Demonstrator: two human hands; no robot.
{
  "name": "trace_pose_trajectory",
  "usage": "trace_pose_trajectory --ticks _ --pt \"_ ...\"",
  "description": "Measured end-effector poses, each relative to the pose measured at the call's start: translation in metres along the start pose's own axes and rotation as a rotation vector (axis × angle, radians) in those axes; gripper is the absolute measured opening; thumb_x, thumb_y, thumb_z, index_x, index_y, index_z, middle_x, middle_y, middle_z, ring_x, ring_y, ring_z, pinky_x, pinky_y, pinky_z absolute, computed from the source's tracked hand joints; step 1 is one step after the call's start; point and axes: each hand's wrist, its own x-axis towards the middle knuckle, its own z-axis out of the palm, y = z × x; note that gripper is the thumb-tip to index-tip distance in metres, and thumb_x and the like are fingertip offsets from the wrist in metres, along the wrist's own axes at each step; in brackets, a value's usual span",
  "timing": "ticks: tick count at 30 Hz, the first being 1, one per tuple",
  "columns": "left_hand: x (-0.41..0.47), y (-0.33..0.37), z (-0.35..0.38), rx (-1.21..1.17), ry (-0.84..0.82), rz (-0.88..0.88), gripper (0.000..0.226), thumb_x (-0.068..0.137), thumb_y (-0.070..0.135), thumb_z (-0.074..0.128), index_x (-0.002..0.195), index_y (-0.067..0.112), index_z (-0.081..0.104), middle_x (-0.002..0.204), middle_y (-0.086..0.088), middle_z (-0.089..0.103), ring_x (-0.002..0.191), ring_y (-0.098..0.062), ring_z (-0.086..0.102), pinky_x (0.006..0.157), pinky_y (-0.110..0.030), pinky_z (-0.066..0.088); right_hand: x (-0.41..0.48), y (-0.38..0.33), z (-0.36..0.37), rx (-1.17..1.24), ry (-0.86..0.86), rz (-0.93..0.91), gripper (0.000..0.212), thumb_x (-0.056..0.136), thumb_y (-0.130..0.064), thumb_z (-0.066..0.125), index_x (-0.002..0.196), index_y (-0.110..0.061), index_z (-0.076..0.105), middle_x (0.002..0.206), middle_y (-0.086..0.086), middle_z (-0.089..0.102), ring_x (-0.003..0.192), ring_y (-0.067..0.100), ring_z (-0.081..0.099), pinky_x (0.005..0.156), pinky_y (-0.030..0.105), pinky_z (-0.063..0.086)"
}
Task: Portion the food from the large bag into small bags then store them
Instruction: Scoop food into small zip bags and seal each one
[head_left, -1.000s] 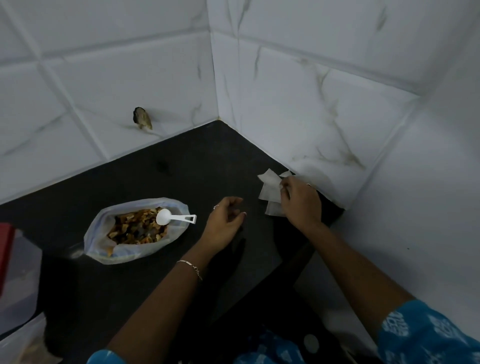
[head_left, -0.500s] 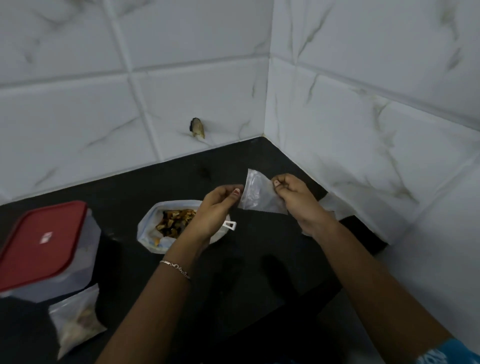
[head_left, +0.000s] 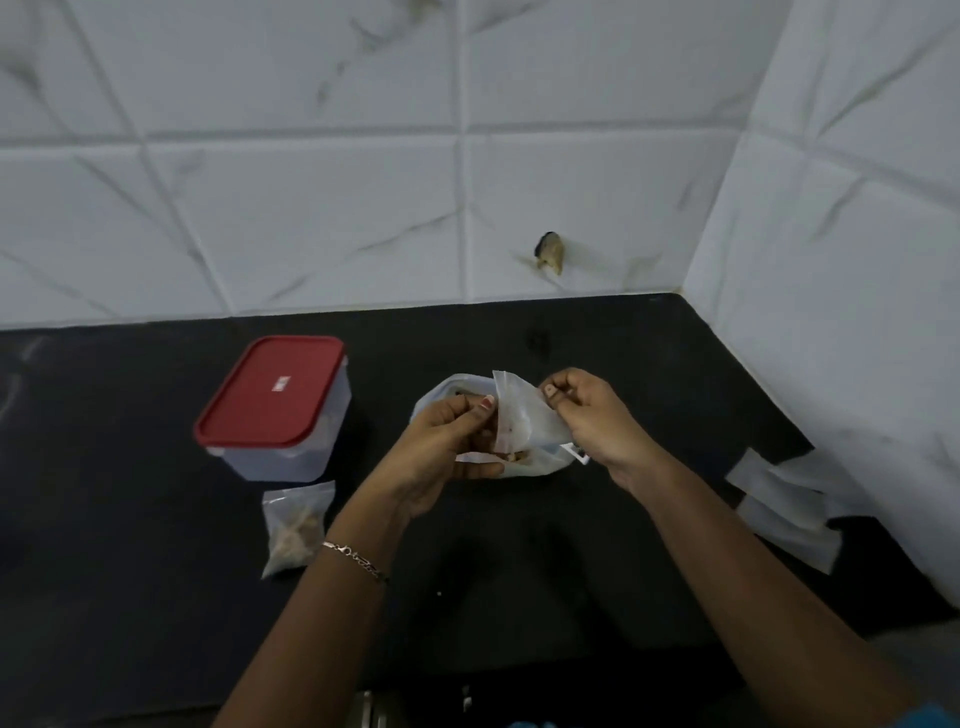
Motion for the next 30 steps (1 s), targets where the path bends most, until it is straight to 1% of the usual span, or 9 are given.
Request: trace_pose_trajectory --ticks 7,11,14,16,18,20,23,26,30 --pt "-0.015 -0.005 -0.019 -0.044 0.100 -0.010 0.021 0.097 0.025 0.053 0.098 0.011 0.068 0.099 -0.013 0.072 0.082 -0.020 0.070 0.066 -0.031 0.059 0.008 -0.009 0.030 -0.078 -0.087 -0.019 0.013 0.099 -0.018 0.048 0.103 -0.021 0.060 0.108 0.003 0.059 0.095 0.014 0.058 0.068 0.022 0.045" --pt "-0.021 -0.006 -0.028 -0.062 0.123 -0.006 0.016 0.095 0.021 0.056 0.097 0.010 0.066 0.091 -0.008 0.073 0.078 -0.017 0.070 0.065 -0.030 0.059 0.009 -0.013 0.038 -0.126 -0.098 -0.032 0.014 0.100 -0.019 0.047 0.105 -0.020 0.060 0.107 0.001 0.060 0.099 0.016 0.059 0.076 0.032 0.057" --pt "-0.021 -0.008 -0.034 -0.077 0.191 -0.011 0.015 0.095 0.018 0.056 0.098 0.007 0.066 0.087 -0.008 0.072 0.074 -0.015 0.069 0.061 -0.028 0.058 0.008 -0.018 0.044 -0.142 -0.115 -0.059 0.018 0.101 -0.025 0.045 0.109 -0.018 0.061 0.105 -0.002 0.061 0.101 0.016 0.059 0.085 0.036 0.054" --pt "-0.021 -0.009 -0.037 -0.103 0.242 -0.009 0.014 0.095 0.018 0.056 0.095 0.008 0.066 0.084 -0.008 0.072 0.072 -0.014 0.070 0.060 -0.027 0.057 0.006 -0.020 0.048 -0.148 -0.135 -0.057 0.028 0.102 -0.035 0.042 0.117 -0.020 0.059 0.110 -0.007 0.059 0.108 0.014 0.056 0.088 0.031 0.049" --pt "-0.022 -0.010 -0.038 -0.105 0.308 0.009 0.014 0.095 0.019 0.056 0.092 0.009 0.065 0.081 -0.006 0.071 0.069 -0.013 0.069 0.060 -0.026 0.057 0.002 -0.017 0.054 -0.280 -0.056 -0.117 0.038 0.099 -0.045 0.043 0.130 -0.024 0.051 0.123 -0.008 0.052 0.119 0.012 0.049 0.092 0.029 0.043" --pt "-0.022 -0.011 -0.038 -0.078 0.396 0.053 0.014 0.096 0.018 0.055 0.091 0.008 0.064 0.082 -0.008 0.068 0.071 -0.016 0.067 0.060 -0.025 0.056 -0.008 -0.015 0.063 -0.414 0.114 -0.294 0.046 0.095 -0.045 0.052 0.134 -0.024 0.046 0.131 -0.007 0.047 0.120 0.009 0.045 0.096 0.029 0.042" --pt "-0.022 -0.012 -0.039 0.000 0.510 0.141 0.011 0.095 0.016 0.053 0.092 0.007 0.059 0.087 -0.010 0.064 0.077 -0.020 0.063 0.060 -0.027 0.055 -0.022 -0.016 0.078 -0.287 0.129 -0.422 0.027 0.091 -0.034 0.062 0.116 -0.025 0.056 0.111 -0.012 0.059 0.099 0.001 0.057 0.086 0.029 0.052" --pt "-0.022 -0.013 -0.040 0.149 0.495 0.214 0.013 0.095 0.016 0.051 0.091 0.006 0.058 0.087 -0.013 0.062 0.077 -0.023 0.060 0.068 -0.037 0.052 -0.029 -0.021 0.094 -0.070 -0.087 -0.247 0.012 0.093 -0.032 0.060 0.101 -0.024 0.063 0.095 -0.008 0.067 0.090 0.004 0.064 0.084 0.035 0.056" --pt "-0.020 -0.014 -0.048 0.318 0.421 0.162 0.012 0.095 0.022 0.057 0.097 0.014 0.064 0.090 -0.009 0.070 0.085 -0.024 0.069 0.075 -0.039 0.057 -0.030 -0.024 0.104 0.120 -0.104 -0.113 0.022 0.093 -0.040 0.058 0.095 -0.020 0.066 0.089 -0.001 0.072 0.085 0.008 0.068 0.084 0.036 0.057"
